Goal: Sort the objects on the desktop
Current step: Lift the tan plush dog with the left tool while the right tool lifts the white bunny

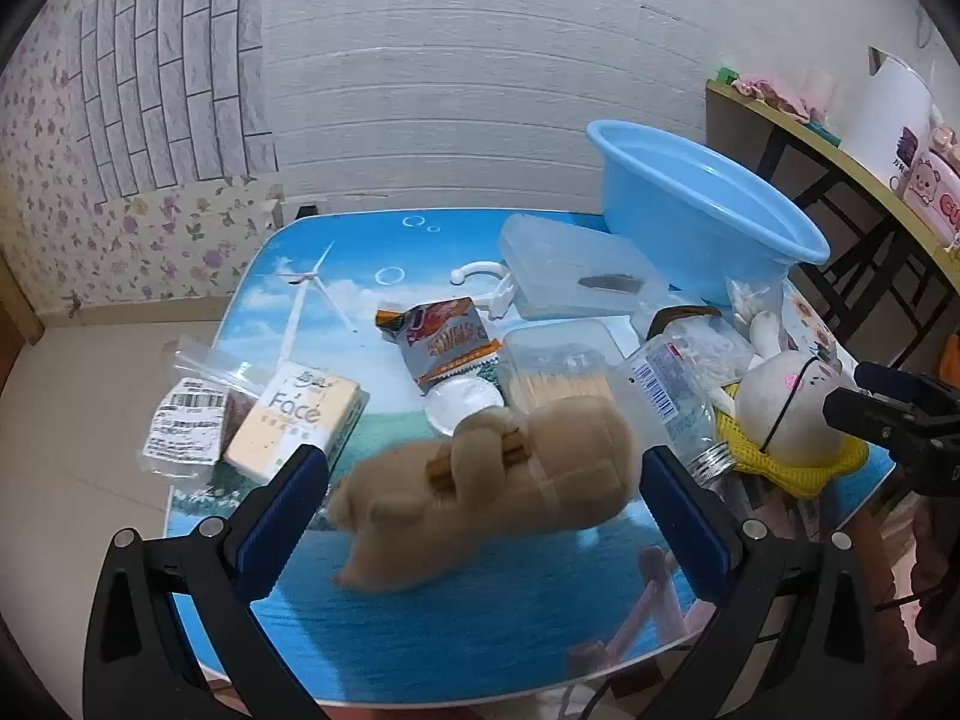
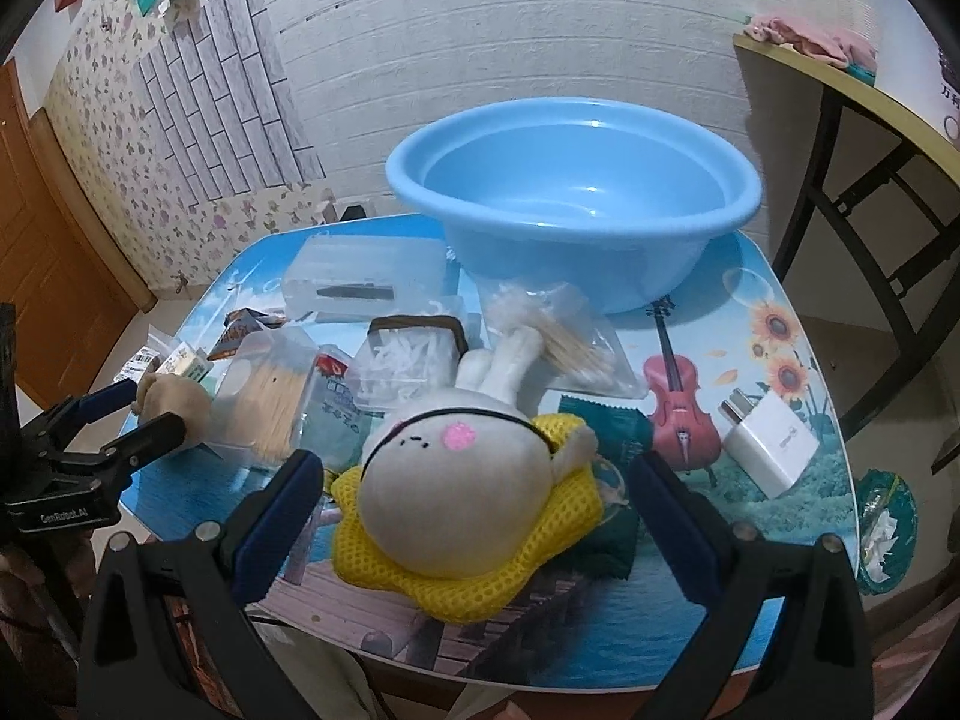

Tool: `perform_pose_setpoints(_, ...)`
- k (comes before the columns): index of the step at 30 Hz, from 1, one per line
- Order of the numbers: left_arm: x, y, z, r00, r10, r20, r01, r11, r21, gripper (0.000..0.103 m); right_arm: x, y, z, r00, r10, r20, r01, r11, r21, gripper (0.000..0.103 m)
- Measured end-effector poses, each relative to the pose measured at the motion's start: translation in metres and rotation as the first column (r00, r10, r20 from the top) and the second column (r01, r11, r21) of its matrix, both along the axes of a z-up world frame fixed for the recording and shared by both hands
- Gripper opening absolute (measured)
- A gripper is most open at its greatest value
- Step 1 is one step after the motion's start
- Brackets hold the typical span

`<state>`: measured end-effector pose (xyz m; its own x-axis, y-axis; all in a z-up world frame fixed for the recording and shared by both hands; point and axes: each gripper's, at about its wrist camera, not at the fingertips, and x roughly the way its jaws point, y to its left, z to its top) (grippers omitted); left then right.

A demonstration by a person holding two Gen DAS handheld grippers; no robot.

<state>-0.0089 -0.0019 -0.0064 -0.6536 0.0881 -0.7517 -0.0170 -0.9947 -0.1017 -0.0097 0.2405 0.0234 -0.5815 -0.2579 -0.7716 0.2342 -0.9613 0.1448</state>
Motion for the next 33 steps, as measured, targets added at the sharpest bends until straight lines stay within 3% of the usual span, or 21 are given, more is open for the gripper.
perform_pose_setpoints(4, -0.006, 0.007, -0.010, 0.999, -0.033, 0.013, 0.033, 0.999, 0.005, 0.103, -0.001, -0.012, -0.004, 0.999, 0.036, -0.008, -0.036, 0.997, 0.063, 0.103)
perform_pose_setpoints(9, -0.006, 0.014, -0.014, 0.998, -0.067, 0.020, 0.068, 0.997, -0.034, 0.102, -0.009, -0.013, -0.014, 1.000, -0.001, 0.016, -0.001, 0.995, 0.101, 0.103)
perform_pose_setpoints(10, -0.006, 0.013, -0.014, 0.998, -0.059, 0.026, 0.060, 0.997, -0.044, 0.097, -0.010, -0.013, -0.015, 1.000, 0.001, 0.012, -0.002, 0.994, 0.108, 0.103)
perform_pose_setpoints(18, -0.001, 0.013, -0.008, 0.996, -0.087, 0.018, 0.087, 0.995, -0.037, 0.090, -0.016, -0.012, -0.024, 0.997, -0.012, 0.083, 0.004, 0.996, 0.088, 0.102)
perform_pose_setpoints(22, 0.002, 0.012, 0.001, 0.996, -0.082, -0.025, 0.081, 0.996, -0.046, 0.090, -0.013, -0.012, -0.024, 0.995, 0.019, 0.094, -0.024, 0.998, 0.052, 0.087)
perform_pose_setpoints(26, 0.005, 0.010, 0.012, 0.995, -0.084, -0.049, 0.082, 0.996, -0.035, 0.090, -0.006, -0.015, -0.018, 0.997, 0.045, 0.068, -0.051, 0.996, 0.080, 0.074)
perform_pose_setpoints(33, 0.013, 0.017, 0.035, 0.990, -0.083, -0.112, 0.077, 0.995, -0.059, 0.090, 0.002, -0.006, -0.007, 0.996, 0.072, 0.058, -0.073, 0.997, 0.014, 0.069)
